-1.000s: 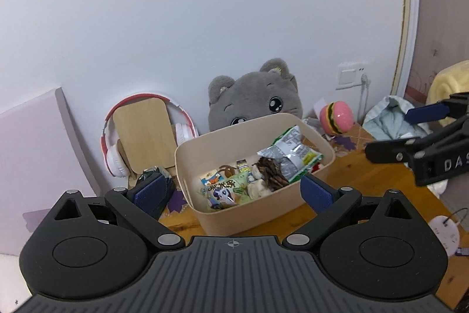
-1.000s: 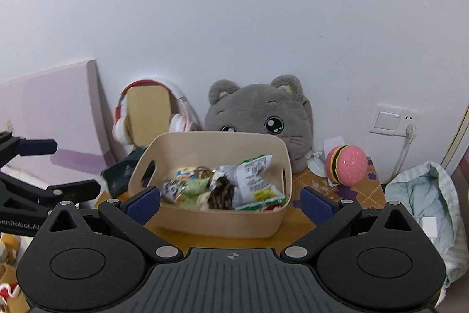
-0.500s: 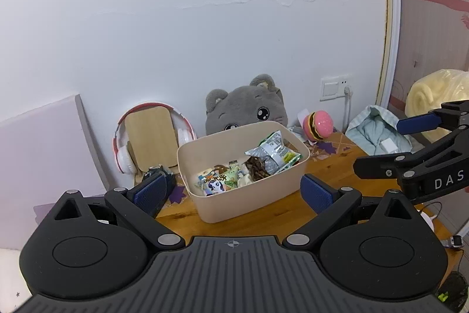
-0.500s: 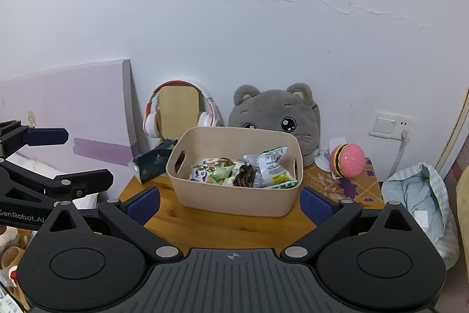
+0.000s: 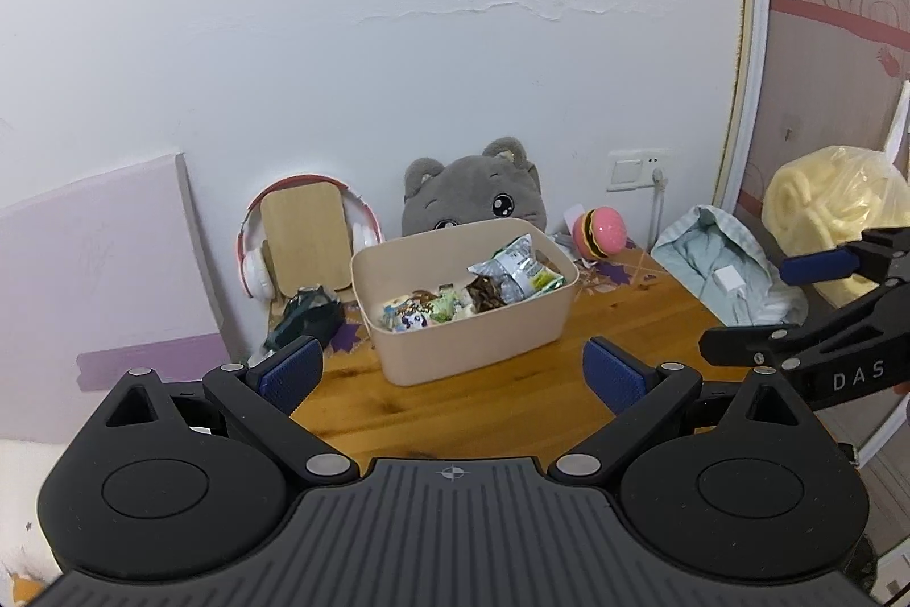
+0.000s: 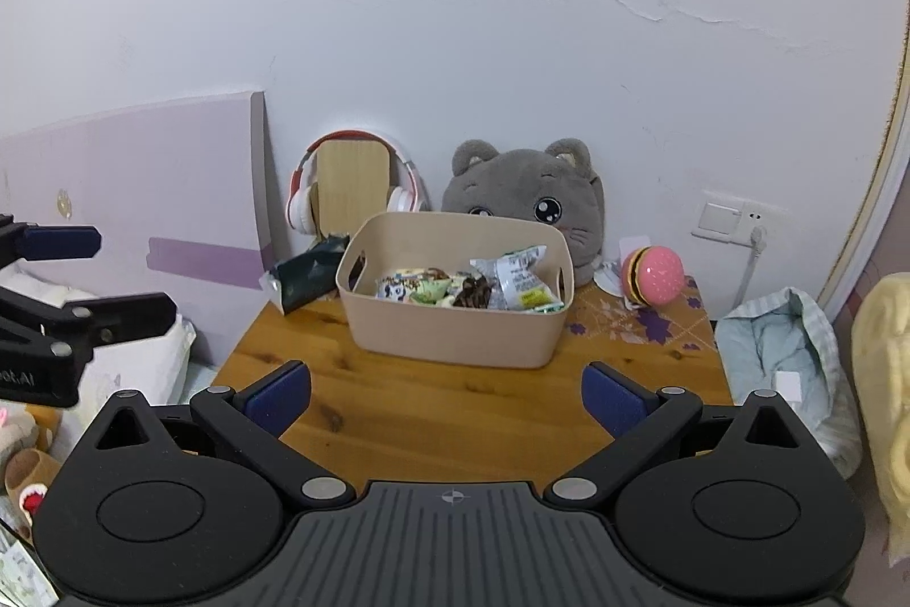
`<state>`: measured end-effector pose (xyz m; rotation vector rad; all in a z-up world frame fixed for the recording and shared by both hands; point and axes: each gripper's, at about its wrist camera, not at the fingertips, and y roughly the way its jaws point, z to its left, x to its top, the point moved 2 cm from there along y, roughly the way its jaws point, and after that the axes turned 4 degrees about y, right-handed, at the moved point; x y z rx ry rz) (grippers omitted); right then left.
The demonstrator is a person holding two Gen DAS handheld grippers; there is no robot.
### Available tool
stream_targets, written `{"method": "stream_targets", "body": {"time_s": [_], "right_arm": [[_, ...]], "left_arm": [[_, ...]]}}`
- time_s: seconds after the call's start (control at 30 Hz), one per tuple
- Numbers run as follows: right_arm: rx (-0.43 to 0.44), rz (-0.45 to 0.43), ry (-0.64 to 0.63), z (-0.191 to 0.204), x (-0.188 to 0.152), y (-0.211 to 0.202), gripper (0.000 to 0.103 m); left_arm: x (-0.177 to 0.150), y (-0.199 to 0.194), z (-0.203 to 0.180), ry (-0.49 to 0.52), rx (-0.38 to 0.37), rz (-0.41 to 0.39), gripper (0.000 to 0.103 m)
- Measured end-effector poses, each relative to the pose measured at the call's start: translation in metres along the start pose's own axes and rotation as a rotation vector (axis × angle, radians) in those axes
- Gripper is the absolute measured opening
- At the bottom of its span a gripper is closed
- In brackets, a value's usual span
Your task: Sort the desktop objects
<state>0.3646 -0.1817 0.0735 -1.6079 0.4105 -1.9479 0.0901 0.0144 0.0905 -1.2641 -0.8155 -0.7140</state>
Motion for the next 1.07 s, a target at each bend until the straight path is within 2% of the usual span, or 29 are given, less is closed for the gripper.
{"method": "stream_targets", "body": {"time_s": [0.43,0.57,1.07], "right_arm": [[0.033,0.054,0.042,0.024,-0.027,-0.031,0.103],[0.012,0.064,0.021,0.028,-0.033,-0.037,0.103],[0.041,0.111,0.051,0.029,-0.040,-0.037,0.103]], "left_arm": [[-0.034,-0.033,-0.004,-0.041,-0.064,0.072,0.100],[-0.043,-0.037,-0.004,-0.047,-0.069,0.095,0.100],[-0.050,-0.038,-0.006,-0.049,-0.069,0.132,0.100]]}}
